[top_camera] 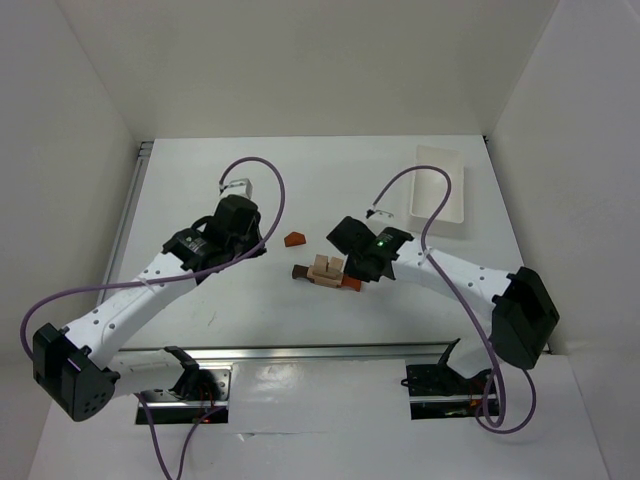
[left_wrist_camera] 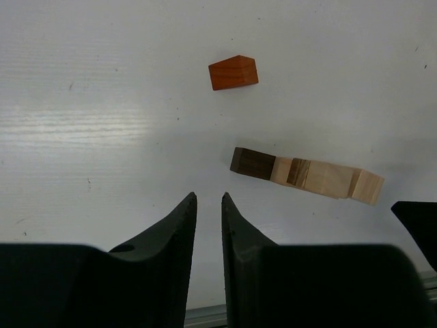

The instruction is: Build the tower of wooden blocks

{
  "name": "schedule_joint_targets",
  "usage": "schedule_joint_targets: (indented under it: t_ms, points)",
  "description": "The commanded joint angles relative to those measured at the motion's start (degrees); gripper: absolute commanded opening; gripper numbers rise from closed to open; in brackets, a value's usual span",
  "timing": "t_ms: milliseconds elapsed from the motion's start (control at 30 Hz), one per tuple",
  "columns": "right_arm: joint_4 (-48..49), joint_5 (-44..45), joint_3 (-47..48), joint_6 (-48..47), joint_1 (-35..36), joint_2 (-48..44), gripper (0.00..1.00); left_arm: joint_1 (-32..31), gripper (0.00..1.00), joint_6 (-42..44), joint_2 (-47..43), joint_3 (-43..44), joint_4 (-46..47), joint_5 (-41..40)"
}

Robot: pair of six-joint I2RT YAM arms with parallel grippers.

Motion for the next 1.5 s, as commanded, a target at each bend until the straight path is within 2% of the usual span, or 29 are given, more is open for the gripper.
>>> schedule_joint_targets:
  t_ms: [0,367,400,533,767,1467]
  points:
    - [4.22,0.95,0.71,-2.50,-0.39,2.02,0.06,-0.50,0.27,1.26,0.35,-0.31,1.13,0.84]
    - [8.36,0.95,0.71,-5.93,-0.39,4.84,0.06,-0.50,0.28,1.79,0.35,-0.31,1.66,1.36]
    - [8.36,0.95,1.24,-5.93,-0.39,4.84,0.06,-0.50,0.36,1.79,0.35,-0.31,1.66,1.36]
    - [8.88,0.95,1.24,-6.46,-0.39,5.46,0.06,-0.50,0.52,1.79,0.35,0.22,1.66,1.36]
    - [10.55,0.95,1.24,-6.99,-0.39,5.46,0.07,-0.50,0.62,1.79,0.87,0.22,1.13,1.36]
    - [12.40,-0.63,1.77,-9.18,-0.92,5.98,0.07,-0.50,0.62,1.79,0.87,0.22,1.13,1.36]
